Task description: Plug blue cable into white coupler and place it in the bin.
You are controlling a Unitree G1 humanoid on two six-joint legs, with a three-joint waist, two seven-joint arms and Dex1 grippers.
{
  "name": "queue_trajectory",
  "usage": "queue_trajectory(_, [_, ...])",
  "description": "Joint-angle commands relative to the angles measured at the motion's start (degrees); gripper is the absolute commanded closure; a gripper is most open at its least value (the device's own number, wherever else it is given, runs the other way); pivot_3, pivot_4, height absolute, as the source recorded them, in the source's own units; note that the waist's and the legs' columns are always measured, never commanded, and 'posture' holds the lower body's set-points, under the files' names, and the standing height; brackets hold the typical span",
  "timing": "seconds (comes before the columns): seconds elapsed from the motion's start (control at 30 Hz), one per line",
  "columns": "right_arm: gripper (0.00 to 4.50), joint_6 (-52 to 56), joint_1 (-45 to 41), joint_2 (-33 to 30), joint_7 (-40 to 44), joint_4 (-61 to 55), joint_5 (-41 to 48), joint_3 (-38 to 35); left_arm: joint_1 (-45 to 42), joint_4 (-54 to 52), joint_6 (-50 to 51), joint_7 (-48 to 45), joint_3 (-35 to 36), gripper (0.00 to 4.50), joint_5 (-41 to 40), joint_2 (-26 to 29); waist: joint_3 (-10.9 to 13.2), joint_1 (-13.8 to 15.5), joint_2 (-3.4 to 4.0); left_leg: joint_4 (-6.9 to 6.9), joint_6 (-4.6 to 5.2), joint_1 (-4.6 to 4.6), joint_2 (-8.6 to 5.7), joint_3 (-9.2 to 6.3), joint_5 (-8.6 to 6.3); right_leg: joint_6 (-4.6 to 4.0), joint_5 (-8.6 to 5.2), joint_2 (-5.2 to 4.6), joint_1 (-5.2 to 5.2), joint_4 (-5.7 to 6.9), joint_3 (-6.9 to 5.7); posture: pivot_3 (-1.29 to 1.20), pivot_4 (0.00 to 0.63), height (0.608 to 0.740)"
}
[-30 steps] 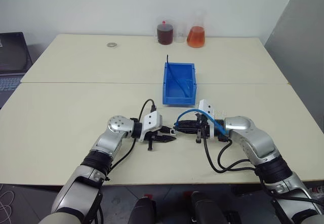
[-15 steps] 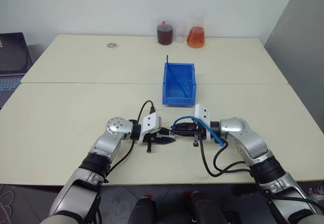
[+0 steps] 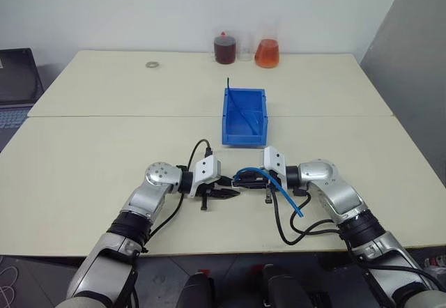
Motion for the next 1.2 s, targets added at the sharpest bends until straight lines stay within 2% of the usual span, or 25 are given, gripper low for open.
queue_trajectory(0.03, [4.34, 0.86, 2.96, -1.04, 1.85, 6.46, -4.78, 3.94, 0.95, -2.29, 0.59, -0.19, 0.93, 3.71, 0.03, 0.92, -0.02, -0.01, 0.00, -0.07, 0.00, 0.21, 0.00, -0.02, 0.00, 0.03, -0.10, 0.01, 0.16, 0.02, -0.02, 0.00, 0.150, 0.740])
queue_trajectory(0.27, [4.34, 4.18, 3.34, -0.15, 0.36, 3.36, -1.40, 0.84, 2.74, -5.42, 3.23, 1.07, 1.90, 3.71, -0.76, 2.01, -0.21, -0.23, 0.00, -0.19, 0.01, 0.62, 0.03, -0.06, -0.01, 0.12, -0.40, 0.05, 0.48, 0.15, -0.03, 0.00, 0.150, 0.740])
queue_trajectory(0.3, [4.34, 5.72, 3.19, -0.14, -0.29, 1.04, -0.16, -0.39, 2.99, -6.44, 4.44, 1.45, 2.53, 3.14, -1.33, 2.38, -0.21, -0.26, 0.00, -0.19, 0.01, 0.63, 0.03, -0.06, -0.01, 0.11, -0.41, 0.05, 0.48, 0.17, -0.03, 0.00, 0.150, 0.740])
queue_trajectory(0.47, [4.34, 19.06, 3.50, 0.82, -6.15, -12.30, 8.23, -7.91, 5.28, -15.78, 12.31, 4.67, 7.09, 2.07, -4.91, 4.73, -0.16, -0.48, 0.02, -0.18, 0.01, 0.56, 0.05, -0.17, -0.01, 0.08, -0.43, 0.04, 0.41, 0.24, -0.08, 0.00, 0.150, 0.740])
queue_trajectory(0.57, [4.34, 31.22, 1.41, 3.00, -13.77, -19.28, 16.52, -16.02, 8.79, -26.85, 20.60, 7.90, 11.46, 1.37, -8.83, 7.49, -0.10, -0.55, 0.02, -0.16, 0.00, 0.31, 0.05, -0.23, -0.01, 0.08, -0.43, 0.03, 0.19, 0.27, -0.10, 0.00, 0.150, 0.740])
queue_trajectory(0.67, [4.34, 40.25, -2.25, 5.72, -21.10, -21.15, 22.36, -22.59, 11.30, -36.59, 28.85, 12.30, 15.35, 0.72, -12.96, 8.71, -0.05, -0.73, 0.03, -0.16, 0.00, 0.17, 0.08, -0.28, 0.00, 0.08, -0.42, 0.01, 0.03, 0.29, -0.09, 0.00, 0.150, 0.740])
queue_trajectory(0.77, [4.34, 46.49, -10.76, 9.56, -29.91, -14.27, 25.04, -28.95, 12.40, -44.58, 36.04, 18.40, 18.96, 0.04, -16.14, 8.47, -0.04, -0.88, 0.02, -0.17, -0.01, 0.16, 0.07, -0.27, 0.00, 0.08, -0.43, 0.01, 0.03, 0.28, -0.12, 0.00, 0.150, 0.740])
queue_trajectory(0.87, [4.34, 45.45, -18.90, 10.70, -33.33, -2.13, 22.29, -30.22, 12.03, -48.82, 41.44, 26.20, 21.54, 0.04, -16.75, 6.79, -0.01, -1.06, 0.02, -0.18, 0.00, 0.19, 0.06, -0.20, 0.00, 0.08, -0.42, 0.03, 0.02, 0.27, -0.07, 0.00, 0.150, 0.740])
queue_trajectory(1.0, [4.34, 40.82, -27.49, 10.37, -33.84, 14.71, 17.11, -28.59, 11.17, -50.94, 46.90, 36.71, 22.59, 0.04, -15.33, 3.25, -0.01, -0.95, 0.02, -0.19, 0.00, 0.19, 0.05, -0.18, 0.00, 0.08, -0.42, 0.03, 0.03, 0.23, -0.08, 0.00, 0.150, 0.740])
queue_trajectory(1.1, [4.34, 33.64, -34.71, 11.19, -33.50, 30.60, 12.77, -28.05, 12.19, -51.02, 48.43, 41.69, 21.92, 0.04, -14.75, 0.32, 0.00, -1.00, 0.01, -0.20, 0.00, 0.10, 0.02, -0.10, 0.00, -0.17, -0.27, 0.00, -0.03, 0.18, -0.04, 0.00, 0.150, 0.740])
queue_trajectory(1.17, [3.69, 29.84, -38.68, 11.59, -33.68, 39.29, 11.25, -28.94, 12.91, -51.43, 48.93, 43.21, 21.31, 0.00, -15.19, -1.12, 0.00, -1.05, 0.00, -0.22, -0.01, -0.06, 0.00, 0.01, 0.00, -0.20, -0.25, -0.02, -0.22, 0.19, 0.04, 0.00, 0.150, 0.740])
queue_trajectory(1.2, [3.60, 28.54, -40.01, 11.60, -33.24, 42.19, 10.78, -29.25, 13.07, -51.62, 48.91, 43.69, 21.08, 0.00, -15.30, -1.52, 0.00, -1.04, 0.00, -0.24, 0.00, -0.13, 0.00, 0.02, 0.00, -0.20, -0.25, -0.03, -0.29, 0.19, 0.04, 0.00, 0.150, 0.740])
